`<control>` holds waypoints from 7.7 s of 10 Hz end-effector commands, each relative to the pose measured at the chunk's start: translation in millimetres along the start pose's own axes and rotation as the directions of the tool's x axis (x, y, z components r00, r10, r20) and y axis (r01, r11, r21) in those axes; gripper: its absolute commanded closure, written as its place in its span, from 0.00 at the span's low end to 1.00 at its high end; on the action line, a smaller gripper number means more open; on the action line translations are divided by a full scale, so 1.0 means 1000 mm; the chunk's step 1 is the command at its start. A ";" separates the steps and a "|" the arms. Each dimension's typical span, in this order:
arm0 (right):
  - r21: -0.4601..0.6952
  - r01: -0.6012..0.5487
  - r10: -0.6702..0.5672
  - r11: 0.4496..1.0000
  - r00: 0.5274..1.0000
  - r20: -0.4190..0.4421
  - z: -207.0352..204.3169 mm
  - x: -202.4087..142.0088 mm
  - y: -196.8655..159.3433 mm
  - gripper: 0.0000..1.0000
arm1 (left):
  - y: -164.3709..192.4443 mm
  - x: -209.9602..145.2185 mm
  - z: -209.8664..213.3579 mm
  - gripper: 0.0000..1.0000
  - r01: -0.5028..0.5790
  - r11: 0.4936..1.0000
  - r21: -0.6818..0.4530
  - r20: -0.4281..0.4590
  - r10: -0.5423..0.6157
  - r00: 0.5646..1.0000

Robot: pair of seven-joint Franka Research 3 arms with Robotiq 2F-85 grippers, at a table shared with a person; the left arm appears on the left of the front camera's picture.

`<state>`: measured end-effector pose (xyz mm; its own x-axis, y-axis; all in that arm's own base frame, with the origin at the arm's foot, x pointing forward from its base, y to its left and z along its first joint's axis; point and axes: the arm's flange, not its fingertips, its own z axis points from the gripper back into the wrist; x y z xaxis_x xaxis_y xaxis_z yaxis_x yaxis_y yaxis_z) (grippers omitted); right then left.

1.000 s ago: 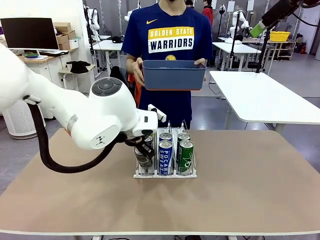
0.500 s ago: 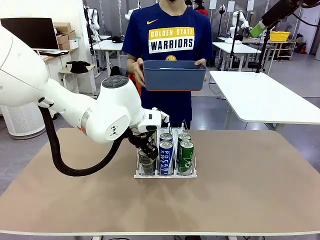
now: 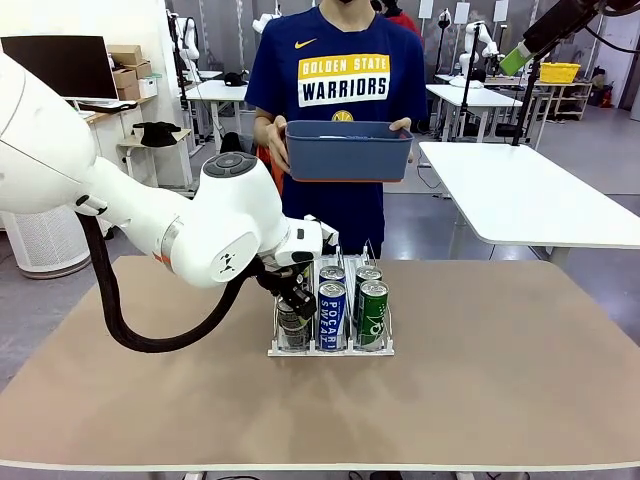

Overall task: Fill the beverage cans into the dispenser.
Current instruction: Place the picked Pepsi coke in the line of the Automatic Can Dispenser with the same cans, then pick up the Ionic drink handed by the human.

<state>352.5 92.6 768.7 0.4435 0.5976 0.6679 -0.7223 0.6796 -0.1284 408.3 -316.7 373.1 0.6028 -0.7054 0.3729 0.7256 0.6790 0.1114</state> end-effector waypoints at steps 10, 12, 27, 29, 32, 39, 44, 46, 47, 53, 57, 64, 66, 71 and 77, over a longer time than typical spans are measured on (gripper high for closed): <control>0.000 0.001 -0.001 1.000 1.000 0.000 0.000 0.000 0.000 0.00 | 0.001 0.007 0.077 0.00 -0.062 0.994 0.095 0.085 0.054 0.995; 0.000 0.001 -0.001 1.000 1.000 0.000 0.000 0.000 0.000 0.00 | 0.001 0.007 0.077 0.00 -0.062 0.994 0.095 0.085 0.054 0.995; 0.000 0.001 -0.001 1.000 1.000 0.000 0.000 0.000 0.000 0.00 | 0.172 -0.033 0.356 0.00 0.032 0.999 0.037 0.307 -0.041 0.951; 0.000 0.001 -0.001 1.000 1.000 0.000 0.000 0.000 0.000 0.00 | 0.178 -0.025 0.389 0.00 0.042 0.996 0.078 0.297 -0.064 0.953; 0.000 0.001 -0.001 1.000 1.000 0.000 0.000 0.000 0.000 0.00 | 0.175 -0.024 0.394 0.00 0.033 0.999 0.031 0.266 -0.040 0.963; 0.000 0.001 -0.001 1.000 1.000 0.000 0.000 0.000 0.000 0.00 | 0.172 -0.021 0.403 0.00 0.029 0.998 0.064 0.316 -0.048 0.947; 0.000 0.001 -0.001 1.000 1.000 0.000 0.000 0.000 0.000 0.00 | 0.172 -0.021 0.403 0.00 0.029 0.998 0.064 0.316 -0.048 0.947; 0.000 0.001 -0.001 1.000 1.000 0.000 0.000 0.000 0.000 0.00 | 0.172 -0.021 0.403 0.00 0.029 0.998 0.064 0.316 -0.048 0.947; 0.000 0.001 -0.001 1.000 1.000 0.000 0.000 0.000 0.000 0.00 | 0.172 -0.021 0.403 0.00 0.029 0.998 0.064 0.316 -0.048 0.947; 0.000 0.001 -0.001 1.000 1.000 0.000 0.000 0.000 0.000 0.00 | 0.172 -0.021 0.403 0.00 0.029 0.998 0.064 0.316 -0.048 0.947; 0.000 0.001 -0.001 1.000 1.000 0.000 0.000 0.000 0.000 0.00 | 0.172 -0.021 0.403 0.00 0.029 0.998 0.064 0.316 -0.048 0.947; 0.000 0.001 -0.001 1.000 1.000 0.000 0.000 0.000 0.000 0.00 | 0.172 -0.021 0.403 0.00 0.029 0.998 0.064 0.316 -0.048 0.947; 0.000 0.001 -0.001 1.000 1.000 0.000 0.000 0.000 0.000 0.00 | 0.172 -0.021 0.403 0.00 0.029 0.998 0.064 0.316 -0.048 0.947; 0.000 0.001 -0.001 1.000 1.000 0.000 0.000 0.000 0.000 0.00 | 0.172 -0.021 0.403 0.00 0.029 0.998 0.064 0.316 -0.048 0.947; 0.000 0.001 -0.001 1.000 1.000 0.000 0.000 0.000 0.000 0.00 | 0.172 -0.020 0.404 0.00 0.028 0.998 0.063 0.303 -0.046 0.952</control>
<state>352.6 92.2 768.8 0.4439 0.5970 0.6683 -0.7219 0.6801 -0.1280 386.8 -104.3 756.4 0.4396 -0.6414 0.6288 0.7203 0.6700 0.1798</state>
